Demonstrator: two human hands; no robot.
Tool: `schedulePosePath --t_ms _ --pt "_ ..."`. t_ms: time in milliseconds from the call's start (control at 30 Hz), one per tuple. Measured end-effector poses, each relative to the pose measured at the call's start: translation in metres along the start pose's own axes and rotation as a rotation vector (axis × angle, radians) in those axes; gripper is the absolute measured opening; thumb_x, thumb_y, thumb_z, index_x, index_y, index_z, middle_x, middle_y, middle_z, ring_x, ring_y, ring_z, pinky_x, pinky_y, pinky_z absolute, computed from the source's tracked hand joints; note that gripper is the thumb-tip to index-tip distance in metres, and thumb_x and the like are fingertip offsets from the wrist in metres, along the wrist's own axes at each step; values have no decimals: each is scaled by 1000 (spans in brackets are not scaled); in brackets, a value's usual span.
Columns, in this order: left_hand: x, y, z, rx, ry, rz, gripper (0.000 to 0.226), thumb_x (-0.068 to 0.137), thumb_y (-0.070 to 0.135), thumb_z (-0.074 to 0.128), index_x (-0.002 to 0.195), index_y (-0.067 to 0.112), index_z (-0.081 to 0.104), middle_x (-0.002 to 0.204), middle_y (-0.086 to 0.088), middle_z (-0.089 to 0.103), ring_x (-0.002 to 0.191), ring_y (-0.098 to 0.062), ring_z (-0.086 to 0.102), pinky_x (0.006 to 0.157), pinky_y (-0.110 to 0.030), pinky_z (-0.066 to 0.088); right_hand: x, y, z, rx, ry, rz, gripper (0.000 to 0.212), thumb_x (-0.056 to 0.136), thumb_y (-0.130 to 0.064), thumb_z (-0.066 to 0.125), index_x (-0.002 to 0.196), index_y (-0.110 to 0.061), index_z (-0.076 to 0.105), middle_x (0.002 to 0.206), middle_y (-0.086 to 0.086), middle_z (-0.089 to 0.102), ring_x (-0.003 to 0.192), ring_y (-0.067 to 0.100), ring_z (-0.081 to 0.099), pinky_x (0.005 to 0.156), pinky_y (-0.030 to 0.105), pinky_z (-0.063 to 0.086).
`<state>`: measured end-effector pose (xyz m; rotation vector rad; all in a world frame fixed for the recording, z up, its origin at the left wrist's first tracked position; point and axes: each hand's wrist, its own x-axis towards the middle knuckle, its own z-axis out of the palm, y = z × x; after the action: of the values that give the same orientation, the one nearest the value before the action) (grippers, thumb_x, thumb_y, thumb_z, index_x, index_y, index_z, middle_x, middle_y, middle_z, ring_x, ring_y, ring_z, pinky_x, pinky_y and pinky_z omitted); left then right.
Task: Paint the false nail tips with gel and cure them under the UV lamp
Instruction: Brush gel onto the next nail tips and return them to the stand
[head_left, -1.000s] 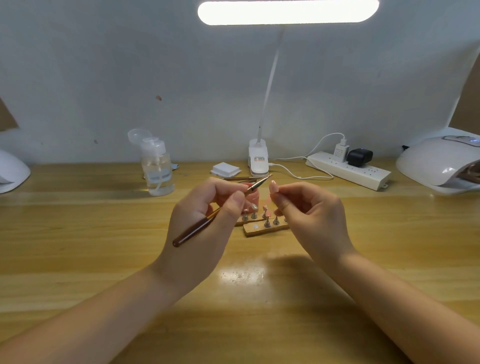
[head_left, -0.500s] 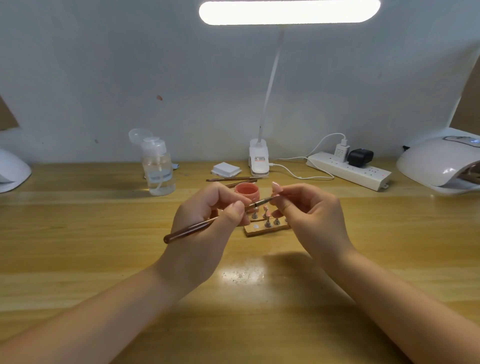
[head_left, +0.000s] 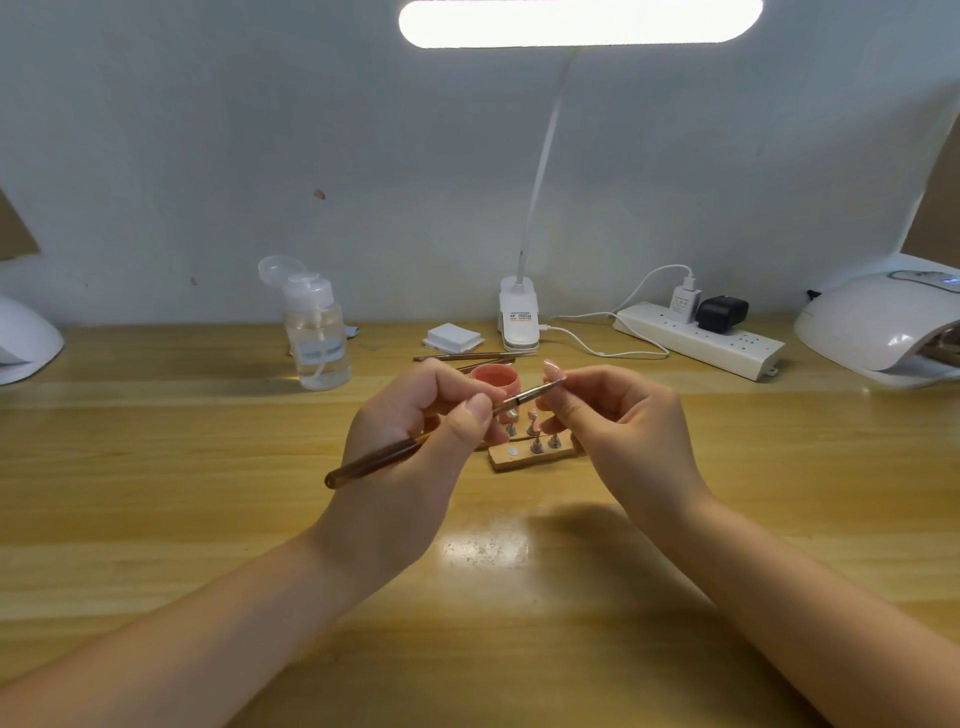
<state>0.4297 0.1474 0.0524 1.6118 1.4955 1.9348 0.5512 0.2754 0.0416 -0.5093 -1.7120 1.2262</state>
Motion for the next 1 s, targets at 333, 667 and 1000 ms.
schedulePosePath --t_ms 333,667,1000 --pt "3 -3 0 77 122 -4 11 91 23 55 92 23 66 81 11 72 79 -3 67 68 -9 48 0 -2 2 17 -19 -19 9 84 -10 71 90 -16 73 77 2 74 68 18 70 58 20 55" --pt "0 3 0 93 64 29 19 83 36 54 86 21 66 78 5 70 78 -11 67 71 -16 50 0 4 -2 -90 33 -102 8 85 -16 72 88 -24 73 75 -1 73 67 16 69 58 20 53" --pt "0 1 -3 90 54 36 18 80 31 54 82 18 67 76 8 70 74 -11 67 69 -18 51 -3 2 0 -167 51 -189 6 87 -20 70 90 -24 72 73 -2 72 67 17 68 63 44 56"
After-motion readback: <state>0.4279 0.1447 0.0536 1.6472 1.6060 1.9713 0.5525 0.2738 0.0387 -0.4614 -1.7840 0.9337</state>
